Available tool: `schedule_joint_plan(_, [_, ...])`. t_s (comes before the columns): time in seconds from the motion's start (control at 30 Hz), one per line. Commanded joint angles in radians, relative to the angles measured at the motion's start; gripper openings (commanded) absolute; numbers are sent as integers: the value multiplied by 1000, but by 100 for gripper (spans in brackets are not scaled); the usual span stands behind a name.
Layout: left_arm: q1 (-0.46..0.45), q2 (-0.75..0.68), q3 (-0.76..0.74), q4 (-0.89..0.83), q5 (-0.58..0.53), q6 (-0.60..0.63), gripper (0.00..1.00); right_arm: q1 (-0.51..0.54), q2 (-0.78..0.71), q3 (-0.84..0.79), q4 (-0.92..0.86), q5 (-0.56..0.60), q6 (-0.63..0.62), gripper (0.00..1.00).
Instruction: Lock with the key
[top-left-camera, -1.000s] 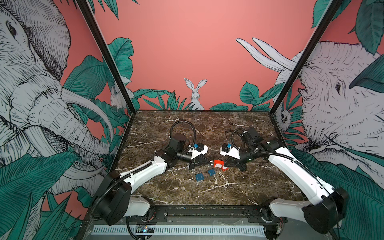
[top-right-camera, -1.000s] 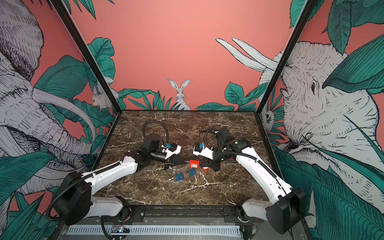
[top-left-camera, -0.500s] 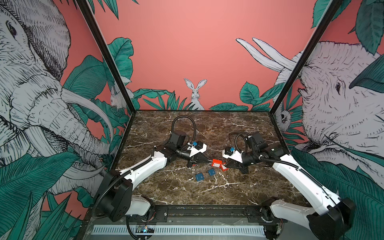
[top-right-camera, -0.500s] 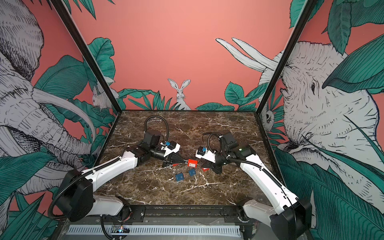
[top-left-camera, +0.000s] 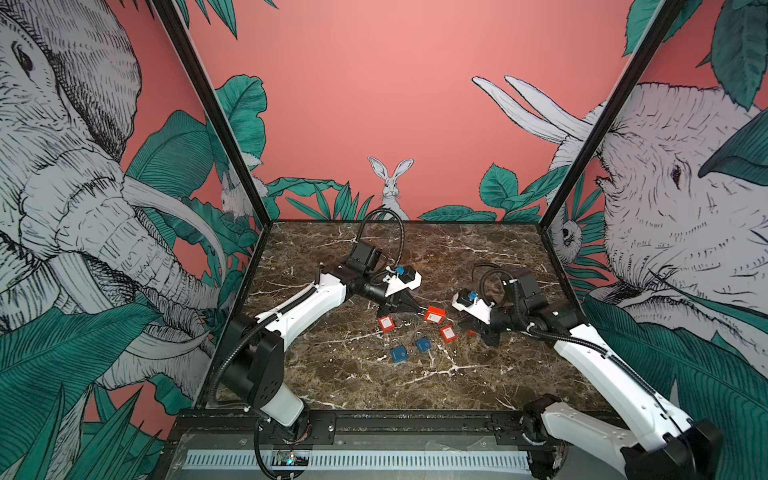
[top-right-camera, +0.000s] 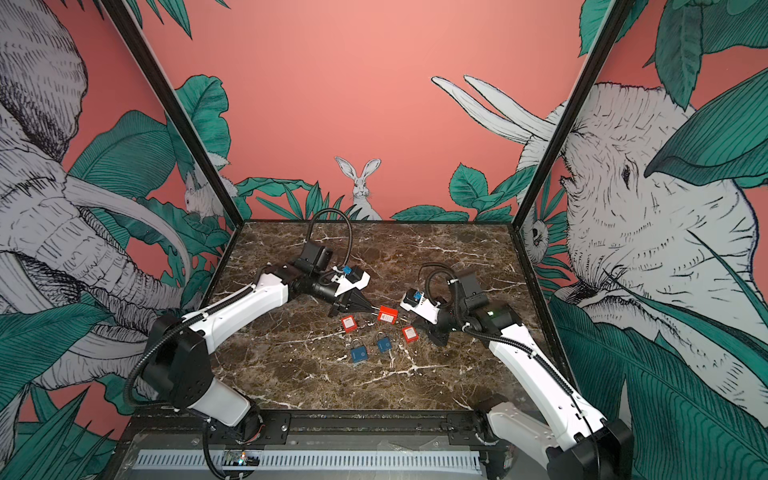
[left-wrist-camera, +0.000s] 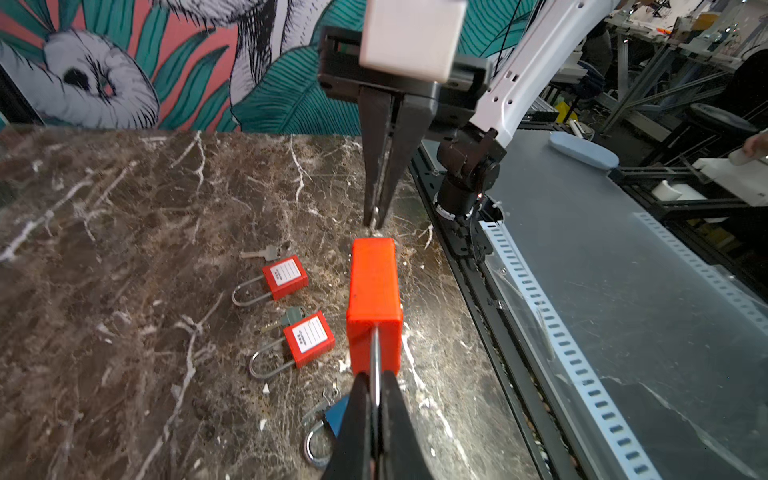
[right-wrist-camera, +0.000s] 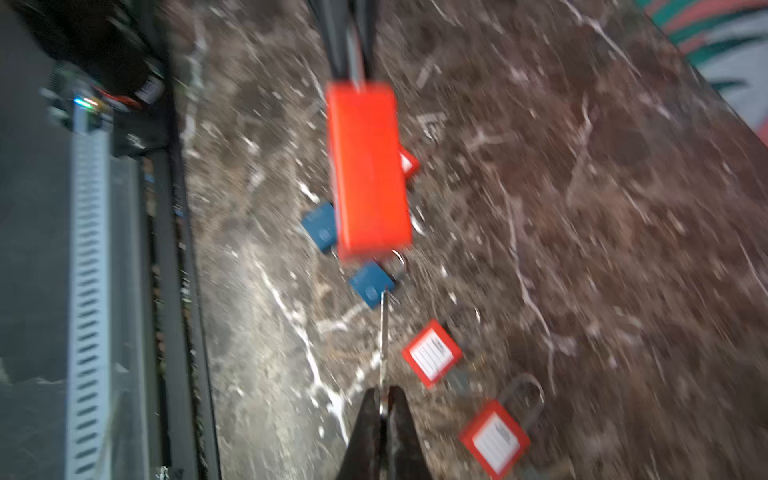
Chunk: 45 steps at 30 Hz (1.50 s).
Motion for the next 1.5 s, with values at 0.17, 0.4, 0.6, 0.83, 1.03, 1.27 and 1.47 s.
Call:
schedule_joint_plan(0.17, [28,182,254,-505,64,334,0,-18,-86,-88,-12,95,100,0])
schedule_joint_plan(0.4, [26,389,457,-732,-119,336,0,-18,-134,-111,-9,73,162,0])
schedule_joint_plan(0.6, [25,533,567,-730,-210,254,0,-16,-137,-119,14,45,207,0])
schedule_joint_plan(0.83, [8,665,699,-750,-316,199,0,-15,-109,-123,37,7,240,0])
schedule_joint_plan(1.03, [4,769,806,-829,-389,199,0,-9,-81,-139,69,-8,265,0])
schedule_joint_plan(1.27, [6,872,949,-938,-431,224,0,-3,-44,-149,99,-18,286,0])
schedule_joint_plan(1.47, [8,944,1047,-970,-474,223,0,0,-16,-156,126,-15,305,0])
